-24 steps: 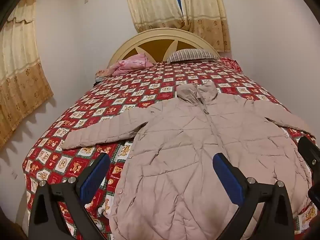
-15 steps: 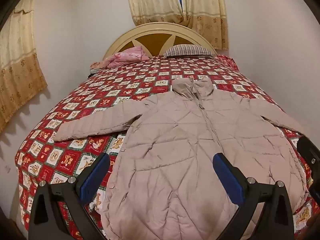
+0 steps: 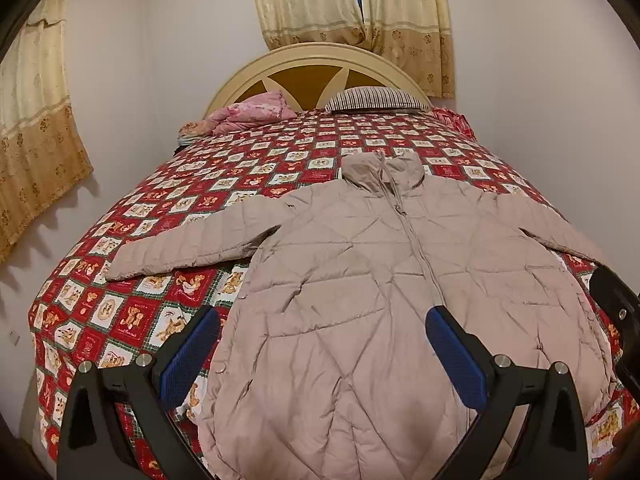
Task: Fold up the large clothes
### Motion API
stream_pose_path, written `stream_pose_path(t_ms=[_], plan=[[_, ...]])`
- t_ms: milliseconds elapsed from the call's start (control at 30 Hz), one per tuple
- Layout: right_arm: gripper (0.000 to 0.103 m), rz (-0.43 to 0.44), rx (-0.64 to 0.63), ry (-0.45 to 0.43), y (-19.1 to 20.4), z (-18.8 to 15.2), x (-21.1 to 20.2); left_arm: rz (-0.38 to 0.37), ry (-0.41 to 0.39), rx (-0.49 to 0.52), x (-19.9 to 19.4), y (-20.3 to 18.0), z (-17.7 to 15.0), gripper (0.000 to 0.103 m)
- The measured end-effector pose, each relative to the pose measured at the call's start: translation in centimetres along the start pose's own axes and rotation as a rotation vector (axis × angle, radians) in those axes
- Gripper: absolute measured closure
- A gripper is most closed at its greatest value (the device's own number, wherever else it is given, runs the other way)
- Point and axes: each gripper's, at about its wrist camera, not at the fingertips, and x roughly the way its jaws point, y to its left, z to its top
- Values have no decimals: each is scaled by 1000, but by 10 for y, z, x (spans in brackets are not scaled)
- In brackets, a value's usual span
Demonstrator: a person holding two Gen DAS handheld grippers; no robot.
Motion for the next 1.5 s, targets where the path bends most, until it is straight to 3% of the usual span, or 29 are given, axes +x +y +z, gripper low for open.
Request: stream_pose_path(t_ms=[1500], plan=[[0,-31,-5,-13,-3,2,-12,-41,-33,27,-19,-13,-5,1]])
